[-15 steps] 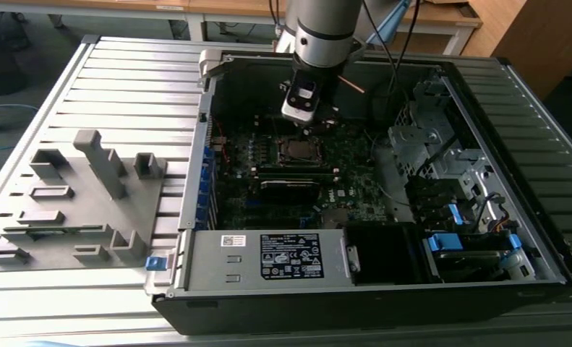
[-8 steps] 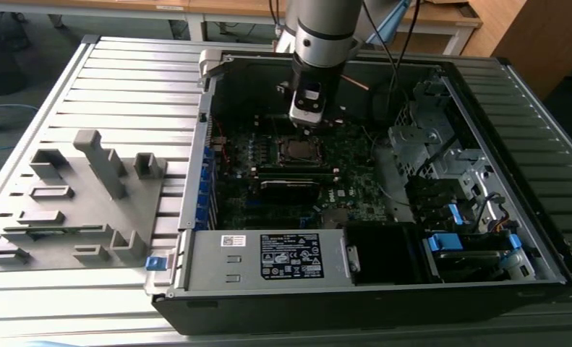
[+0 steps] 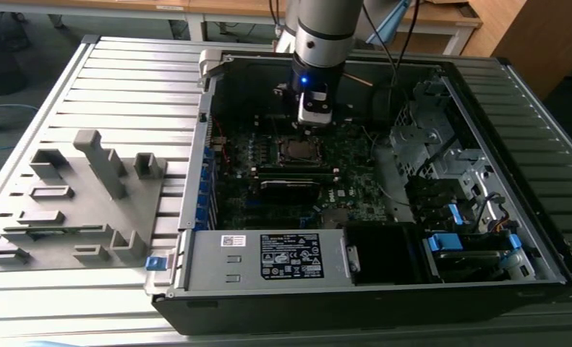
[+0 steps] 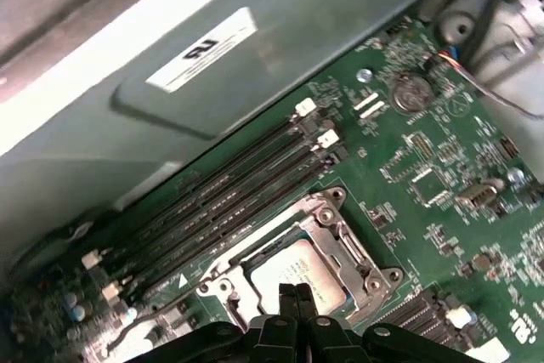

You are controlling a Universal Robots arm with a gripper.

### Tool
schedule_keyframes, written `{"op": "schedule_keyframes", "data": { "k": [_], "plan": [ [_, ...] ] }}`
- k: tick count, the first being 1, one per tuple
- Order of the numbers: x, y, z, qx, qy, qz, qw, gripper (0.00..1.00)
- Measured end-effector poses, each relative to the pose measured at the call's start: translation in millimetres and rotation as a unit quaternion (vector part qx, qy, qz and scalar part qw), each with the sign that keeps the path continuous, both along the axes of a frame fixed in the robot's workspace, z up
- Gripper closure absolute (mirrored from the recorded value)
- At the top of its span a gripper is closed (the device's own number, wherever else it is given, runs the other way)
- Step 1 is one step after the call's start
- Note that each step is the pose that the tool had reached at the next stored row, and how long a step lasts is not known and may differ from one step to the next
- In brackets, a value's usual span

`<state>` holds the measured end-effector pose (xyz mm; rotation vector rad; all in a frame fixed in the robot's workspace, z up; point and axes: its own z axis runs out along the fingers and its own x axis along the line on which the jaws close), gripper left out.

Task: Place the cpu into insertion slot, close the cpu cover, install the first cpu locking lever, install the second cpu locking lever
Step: 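Close the cpu cover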

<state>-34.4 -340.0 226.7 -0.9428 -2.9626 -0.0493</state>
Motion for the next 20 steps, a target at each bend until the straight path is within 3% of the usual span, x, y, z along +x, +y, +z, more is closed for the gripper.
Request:
{"op": "schedule_keyframes", "data": {
  "k": [3, 10, 20],
  "plan": [
    [0.0, 0.0, 0.0, 0.0000, 0.0000, 0.023, 0.99973, 0.89],
    [0.0, 0.0, 0.7, -0.0001, 0.0000, 0.026, 0.99967, 0.89],
    [0.0, 0.0, 17.5, -0.0001, 0.0000, 0.028, 0.99962, 0.89]
  ]
}}
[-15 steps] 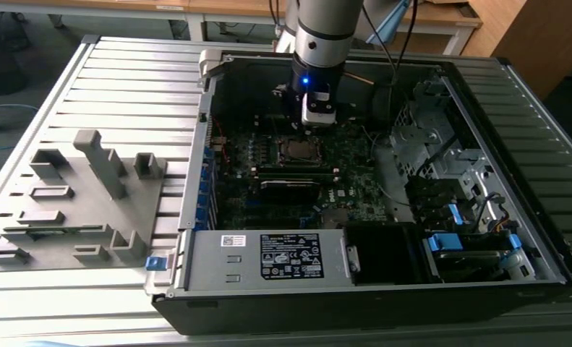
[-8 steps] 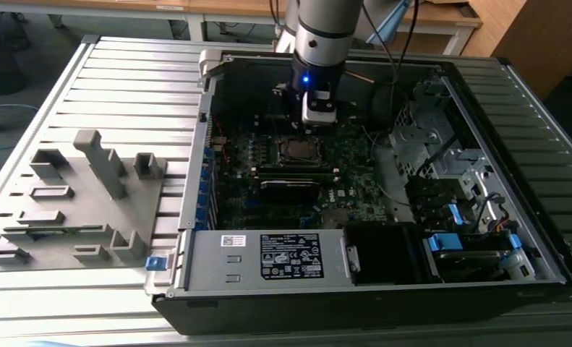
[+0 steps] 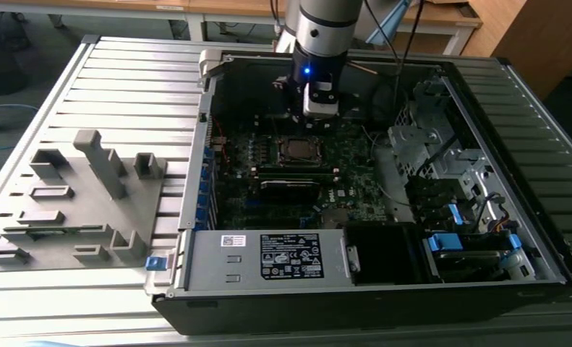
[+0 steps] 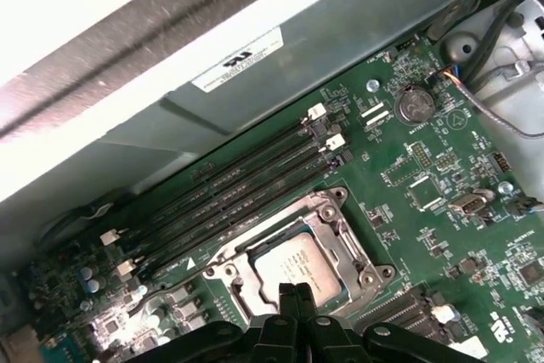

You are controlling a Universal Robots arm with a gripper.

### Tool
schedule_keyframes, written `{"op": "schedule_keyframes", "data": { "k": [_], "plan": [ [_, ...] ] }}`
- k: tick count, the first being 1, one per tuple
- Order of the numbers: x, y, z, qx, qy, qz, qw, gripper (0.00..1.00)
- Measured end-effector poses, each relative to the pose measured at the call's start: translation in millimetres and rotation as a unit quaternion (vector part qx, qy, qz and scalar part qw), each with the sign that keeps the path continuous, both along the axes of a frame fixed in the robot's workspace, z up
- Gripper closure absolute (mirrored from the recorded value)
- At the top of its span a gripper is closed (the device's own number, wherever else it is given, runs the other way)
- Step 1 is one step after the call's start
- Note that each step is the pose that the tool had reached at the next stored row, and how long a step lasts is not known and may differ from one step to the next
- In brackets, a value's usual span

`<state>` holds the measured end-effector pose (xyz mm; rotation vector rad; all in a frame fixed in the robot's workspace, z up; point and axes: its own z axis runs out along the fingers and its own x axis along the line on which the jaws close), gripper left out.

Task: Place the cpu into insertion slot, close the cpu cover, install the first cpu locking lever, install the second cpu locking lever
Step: 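Close the cpu cover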

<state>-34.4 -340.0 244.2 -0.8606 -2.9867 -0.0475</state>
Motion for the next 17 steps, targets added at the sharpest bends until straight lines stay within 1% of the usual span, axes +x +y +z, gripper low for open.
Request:
{"op": "schedule_keyframes", "data": {
  "k": [2, 8, 13, 17],
  "plan": [
    [0.0, 0.0, 1.9, 0.0000, 0.0000, 0.000, 1.00000, 0.89],
    [0.0, 0.0, 2.8, -0.0002, 0.0001, 0.000, 1.00000, 0.89],
    [0.0, 0.0, 8.9, 0.0000, 0.0000, 0.002, 1.00000, 0.89],
    [0.0, 0.0, 8.9, 0.0000, -0.0001, 0.002, 1.00000, 0.89]
  ]
}}
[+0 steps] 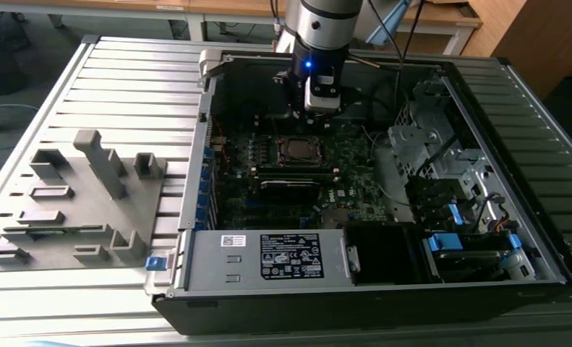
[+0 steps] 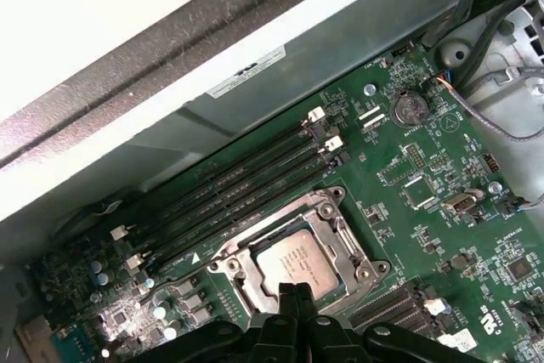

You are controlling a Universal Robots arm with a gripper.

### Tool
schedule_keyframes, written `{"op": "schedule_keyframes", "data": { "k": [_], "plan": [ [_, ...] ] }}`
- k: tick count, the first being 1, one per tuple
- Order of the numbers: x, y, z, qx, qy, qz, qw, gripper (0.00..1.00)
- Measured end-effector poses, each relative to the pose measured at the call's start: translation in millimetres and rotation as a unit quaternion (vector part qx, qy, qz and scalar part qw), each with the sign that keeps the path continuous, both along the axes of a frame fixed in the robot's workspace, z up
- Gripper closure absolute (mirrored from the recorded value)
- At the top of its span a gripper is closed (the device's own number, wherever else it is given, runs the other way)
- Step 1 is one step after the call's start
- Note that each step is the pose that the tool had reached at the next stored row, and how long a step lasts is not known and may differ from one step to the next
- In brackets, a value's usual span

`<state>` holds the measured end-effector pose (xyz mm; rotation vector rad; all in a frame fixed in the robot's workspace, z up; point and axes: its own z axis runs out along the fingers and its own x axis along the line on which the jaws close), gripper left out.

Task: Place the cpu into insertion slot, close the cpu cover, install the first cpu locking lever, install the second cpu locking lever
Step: 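Close the cpu cover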

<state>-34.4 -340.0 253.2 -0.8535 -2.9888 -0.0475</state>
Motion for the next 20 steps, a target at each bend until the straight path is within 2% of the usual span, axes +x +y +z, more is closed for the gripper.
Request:
{"op": "schedule_keyframes", "data": {
  "k": [2, 6, 9, 12, 15, 19, 20],
  "plan": [
    [0.0, 0.0, 0.1, -0.0001, 0.0001, 0.007, 0.99998, 0.89],
    [0.0, 0.0, 0.0, 0.0000, 0.0000, 0.043, 0.99908, 0.89],
    [0.0, 0.0, -0.1, 0.0000, 0.0000, 0.070, 0.99756, 0.89],
    [0.0, 0.0, -0.1, -0.0001, 0.0000, 0.098, 0.99523, 0.89],
    [0.0, 0.0, -0.2, -0.0001, 0.0001, 0.124, 0.99225, 0.89],
    [0.0, 0.0, -0.3, -0.0001, 0.0000, 0.158, 0.98738, 0.89],
    [0.1, 0.0, -0.6, -0.0002, -0.0007, 0.189, 0.98192, 0.89]
  ]
}}
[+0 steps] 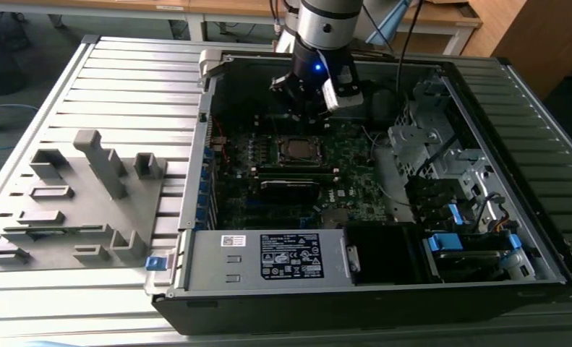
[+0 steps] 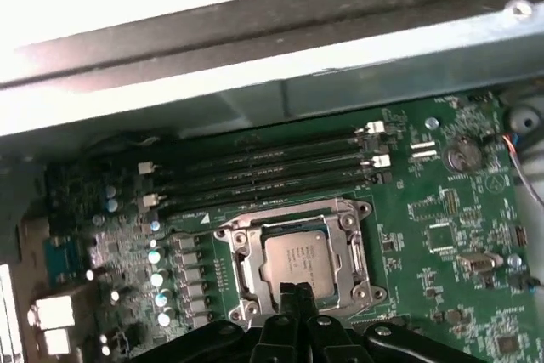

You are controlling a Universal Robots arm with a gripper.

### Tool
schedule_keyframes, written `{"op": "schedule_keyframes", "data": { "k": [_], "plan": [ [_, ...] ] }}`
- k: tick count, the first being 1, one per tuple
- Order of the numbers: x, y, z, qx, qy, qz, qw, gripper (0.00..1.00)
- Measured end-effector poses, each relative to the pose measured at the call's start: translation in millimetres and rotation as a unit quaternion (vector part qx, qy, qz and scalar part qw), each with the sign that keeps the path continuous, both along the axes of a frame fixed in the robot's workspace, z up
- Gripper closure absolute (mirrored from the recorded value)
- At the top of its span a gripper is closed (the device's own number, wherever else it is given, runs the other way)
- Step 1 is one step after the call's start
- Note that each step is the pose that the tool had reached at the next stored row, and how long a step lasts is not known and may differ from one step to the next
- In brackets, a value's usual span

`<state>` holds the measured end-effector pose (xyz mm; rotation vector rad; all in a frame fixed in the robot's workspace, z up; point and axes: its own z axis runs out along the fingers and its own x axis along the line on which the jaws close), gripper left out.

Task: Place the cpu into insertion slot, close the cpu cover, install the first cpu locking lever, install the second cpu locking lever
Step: 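Close the cpu cover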

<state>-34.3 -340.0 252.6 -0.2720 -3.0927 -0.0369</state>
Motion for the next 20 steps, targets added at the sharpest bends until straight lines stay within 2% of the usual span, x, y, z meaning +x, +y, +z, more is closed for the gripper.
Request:
{"op": "schedule_keyframes", "data": {
  "k": [6, 9, 20],
  "plan": [
    [-0.1, -0.1, -3.1, 0.0000, -0.0087, 0.035, 0.99936, 0.89],
    [-1.0, -1.3, -5.3, -0.0001, -0.0114, 0.042, 0.99903, 0.89],
    [-11.0, -6.1, -17.1, 0.0001, -0.0120, 0.046, 0.99886, 0.89]
  ]
}}
